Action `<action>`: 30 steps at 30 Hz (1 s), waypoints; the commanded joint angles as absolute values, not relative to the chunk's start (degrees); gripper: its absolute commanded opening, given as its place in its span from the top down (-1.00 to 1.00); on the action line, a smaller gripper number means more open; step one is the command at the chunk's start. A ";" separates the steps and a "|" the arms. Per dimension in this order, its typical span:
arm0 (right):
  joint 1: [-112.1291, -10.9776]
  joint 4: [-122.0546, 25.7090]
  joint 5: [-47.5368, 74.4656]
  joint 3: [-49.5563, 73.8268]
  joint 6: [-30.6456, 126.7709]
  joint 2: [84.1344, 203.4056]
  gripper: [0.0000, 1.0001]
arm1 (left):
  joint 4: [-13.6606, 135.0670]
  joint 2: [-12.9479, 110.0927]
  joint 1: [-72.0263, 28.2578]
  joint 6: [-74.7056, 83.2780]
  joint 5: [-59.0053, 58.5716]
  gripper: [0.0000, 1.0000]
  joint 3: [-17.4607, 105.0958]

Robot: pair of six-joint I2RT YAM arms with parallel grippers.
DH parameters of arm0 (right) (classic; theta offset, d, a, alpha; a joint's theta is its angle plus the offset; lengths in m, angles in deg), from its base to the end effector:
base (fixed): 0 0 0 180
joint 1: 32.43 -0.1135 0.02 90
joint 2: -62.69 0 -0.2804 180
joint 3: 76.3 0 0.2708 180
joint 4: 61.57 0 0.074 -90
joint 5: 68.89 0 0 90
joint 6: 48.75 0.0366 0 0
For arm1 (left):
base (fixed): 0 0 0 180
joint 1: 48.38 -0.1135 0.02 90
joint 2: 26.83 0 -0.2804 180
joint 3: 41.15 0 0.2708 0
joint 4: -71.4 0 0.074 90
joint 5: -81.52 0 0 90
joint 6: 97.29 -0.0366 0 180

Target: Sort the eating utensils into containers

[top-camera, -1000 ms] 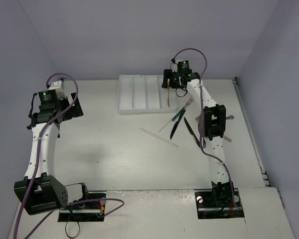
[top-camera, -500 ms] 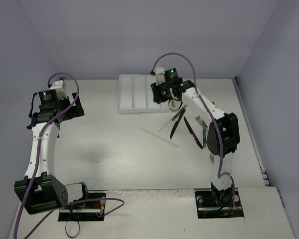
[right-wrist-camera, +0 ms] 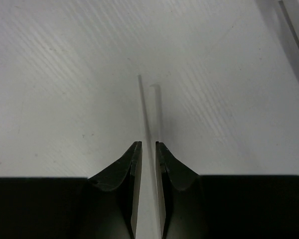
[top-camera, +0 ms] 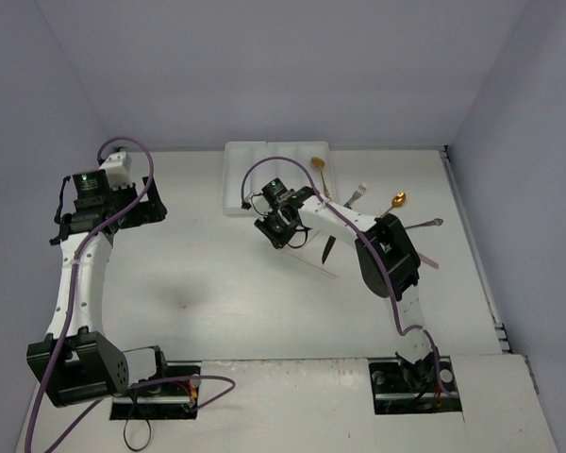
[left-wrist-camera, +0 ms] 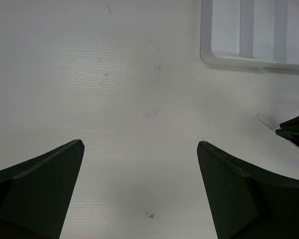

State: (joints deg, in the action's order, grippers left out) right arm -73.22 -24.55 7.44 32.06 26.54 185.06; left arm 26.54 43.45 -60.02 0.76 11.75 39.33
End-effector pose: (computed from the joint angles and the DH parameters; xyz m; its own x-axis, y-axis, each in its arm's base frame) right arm 0.3742 0.3344 0.1996 -0.3796 -0.6534 -0.6550 -0.8723 0.4887 0.0180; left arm 0.2778 0.0443 0.3638 -0.5640 -0.2503 -0.7869 0.0104 0.9507 -0.3099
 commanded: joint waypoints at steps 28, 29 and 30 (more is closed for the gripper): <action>-71.63 -19.56 7.64 36.29 22.35 192.63 0.97 | 28.97 43.74 -60.16 -0.87 12.35 -0.95 40.64; -71.63 -19.16 6.71 35.91 22.65 191.90 0.99 | 29.02 43.74 -60.20 -0.79 12.40 -0.95 40.64; -71.63 -18.86 5.85 35.60 23.05 191.13 1.00 | 29.06 43.75 -60.24 -0.69 12.45 -0.95 40.63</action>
State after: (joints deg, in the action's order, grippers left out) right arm -72.28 -24.05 8.77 38.12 23.65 192.13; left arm 26.42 43.99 -60.02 0.17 12.08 39.33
